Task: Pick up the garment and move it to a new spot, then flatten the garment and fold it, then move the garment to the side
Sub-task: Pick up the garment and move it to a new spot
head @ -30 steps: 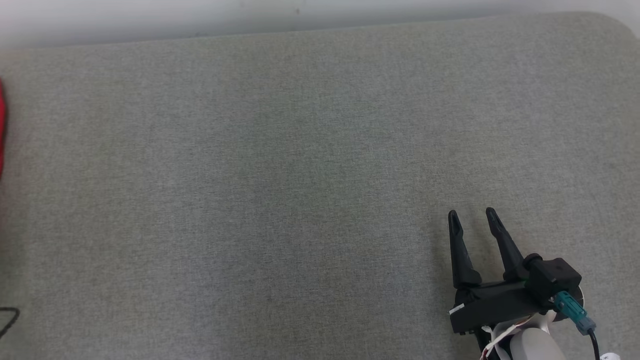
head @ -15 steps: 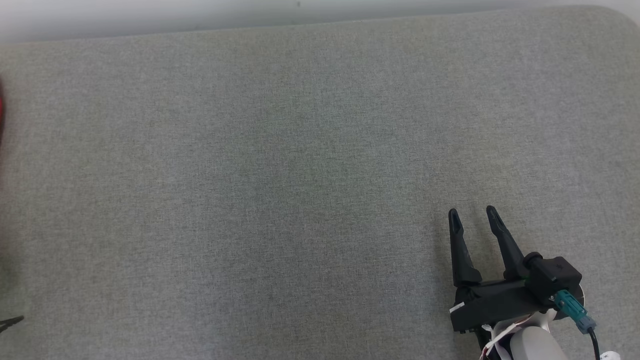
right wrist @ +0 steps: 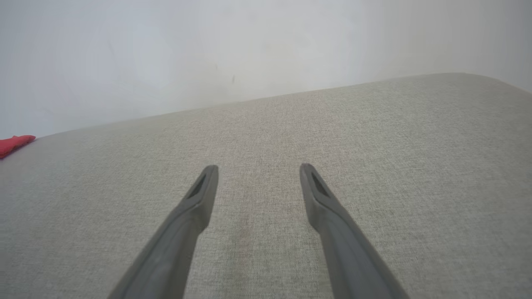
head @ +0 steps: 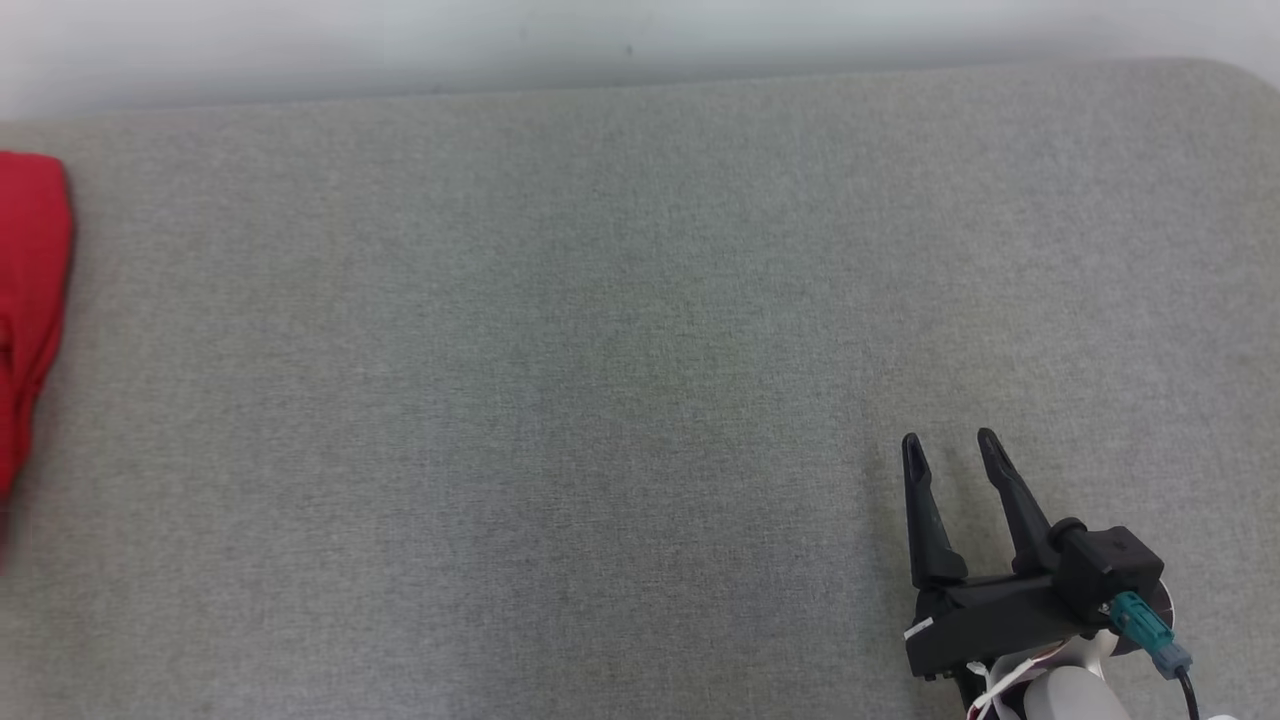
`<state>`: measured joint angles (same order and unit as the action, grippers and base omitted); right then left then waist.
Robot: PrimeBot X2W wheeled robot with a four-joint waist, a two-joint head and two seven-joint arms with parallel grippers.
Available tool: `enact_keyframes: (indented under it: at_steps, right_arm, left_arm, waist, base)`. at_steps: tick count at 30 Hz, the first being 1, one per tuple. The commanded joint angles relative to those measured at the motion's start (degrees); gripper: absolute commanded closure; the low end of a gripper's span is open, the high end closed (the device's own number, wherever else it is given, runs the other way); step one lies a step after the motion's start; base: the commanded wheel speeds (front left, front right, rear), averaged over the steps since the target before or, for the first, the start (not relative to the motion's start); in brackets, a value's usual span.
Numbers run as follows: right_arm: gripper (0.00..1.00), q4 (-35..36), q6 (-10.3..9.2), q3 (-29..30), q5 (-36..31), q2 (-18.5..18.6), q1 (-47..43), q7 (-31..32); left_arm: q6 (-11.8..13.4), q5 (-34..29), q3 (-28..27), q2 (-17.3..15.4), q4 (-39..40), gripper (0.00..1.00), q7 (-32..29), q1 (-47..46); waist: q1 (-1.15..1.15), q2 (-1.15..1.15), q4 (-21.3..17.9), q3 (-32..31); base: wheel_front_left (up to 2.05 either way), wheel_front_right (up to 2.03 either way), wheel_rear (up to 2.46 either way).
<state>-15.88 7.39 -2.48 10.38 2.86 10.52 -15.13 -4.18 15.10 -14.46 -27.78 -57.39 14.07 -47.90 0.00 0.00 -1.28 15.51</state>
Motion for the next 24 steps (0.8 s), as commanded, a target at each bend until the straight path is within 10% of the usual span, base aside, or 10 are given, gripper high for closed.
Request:
enact_keyframes:
  at_steps: [1,24]
  right_arm:
    - [0.00,-0.03,0.20,-0.01,-0.19,0.03,-0.46,-0.05]
    - [0.00,-0.75,0.20,-1.46,3.64,0.01,-1.86,-0.05]
  left_arm:
    - [-0.12,-0.58,0.24,0.07,1.07,1.00,0.45,-0.81]
    - [-1.15,1.40,10.73,12.39,45.22,1.00,-7.49,5.32]
  waist:
    - [0.00,0.00,0.77,-0.98]
    - [0.00,0.00,-9.81,-5.22]
  base:
    - [0.00,0.00,0.00]
    - [0.00,0.00,0.00]
